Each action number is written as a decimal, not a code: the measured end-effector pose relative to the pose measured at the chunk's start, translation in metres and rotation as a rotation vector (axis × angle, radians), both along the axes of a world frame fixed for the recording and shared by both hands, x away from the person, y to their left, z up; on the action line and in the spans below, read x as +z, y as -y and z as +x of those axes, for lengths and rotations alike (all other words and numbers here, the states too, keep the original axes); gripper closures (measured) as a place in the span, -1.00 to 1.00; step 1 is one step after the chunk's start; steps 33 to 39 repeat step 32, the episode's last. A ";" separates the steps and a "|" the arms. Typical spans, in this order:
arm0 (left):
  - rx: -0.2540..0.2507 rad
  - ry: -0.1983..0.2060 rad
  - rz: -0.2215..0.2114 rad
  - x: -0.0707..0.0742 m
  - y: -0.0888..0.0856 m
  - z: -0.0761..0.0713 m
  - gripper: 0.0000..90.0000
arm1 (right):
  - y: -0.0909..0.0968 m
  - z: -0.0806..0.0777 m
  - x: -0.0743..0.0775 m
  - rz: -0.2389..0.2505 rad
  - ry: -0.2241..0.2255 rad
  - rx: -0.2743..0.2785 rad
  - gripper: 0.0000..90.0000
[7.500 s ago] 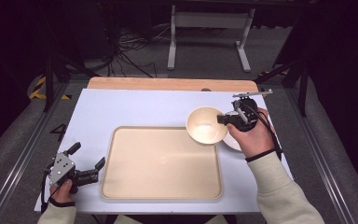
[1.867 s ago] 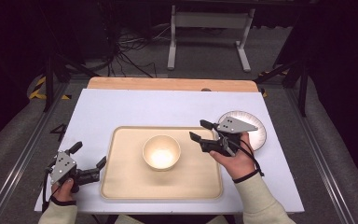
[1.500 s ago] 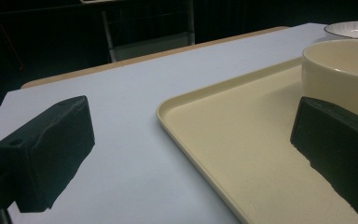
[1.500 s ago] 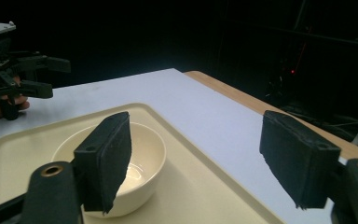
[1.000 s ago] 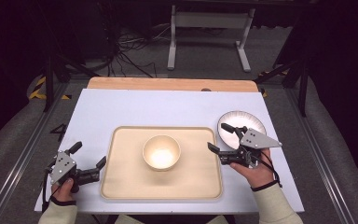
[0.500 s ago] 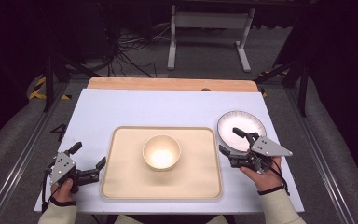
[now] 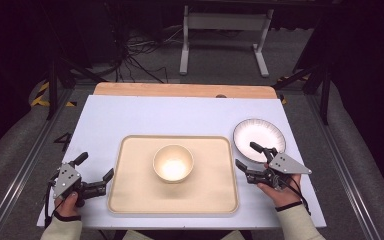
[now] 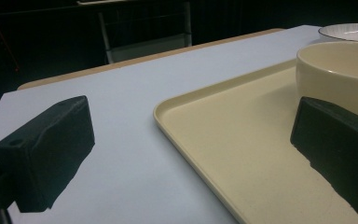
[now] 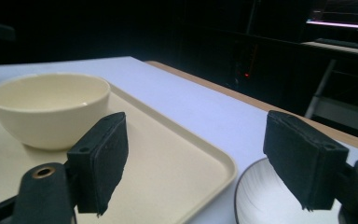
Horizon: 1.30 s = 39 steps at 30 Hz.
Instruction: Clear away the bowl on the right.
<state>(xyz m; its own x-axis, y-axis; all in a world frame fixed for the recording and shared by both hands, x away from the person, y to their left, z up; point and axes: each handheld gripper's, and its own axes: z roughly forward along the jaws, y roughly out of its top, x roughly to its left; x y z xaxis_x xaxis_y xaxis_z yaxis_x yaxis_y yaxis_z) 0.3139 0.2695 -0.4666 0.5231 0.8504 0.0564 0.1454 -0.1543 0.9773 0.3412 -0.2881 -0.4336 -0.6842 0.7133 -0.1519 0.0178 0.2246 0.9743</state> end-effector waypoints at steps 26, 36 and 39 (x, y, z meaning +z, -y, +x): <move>-0.016 -0.008 -0.032 -0.001 -0.004 0.000 -0.99 | 0.000 0.000 -0.026 0.094 -0.013 -0.058 -0.76; -0.016 -0.007 -0.033 -0.002 -0.004 0.001 -0.99 | 0.001 0.000 -0.027 0.111 -0.007 -0.062 -0.78; -0.016 -0.007 -0.033 -0.002 -0.004 0.001 -0.99 | 0.001 0.000 -0.027 0.111 -0.007 -0.062 -0.78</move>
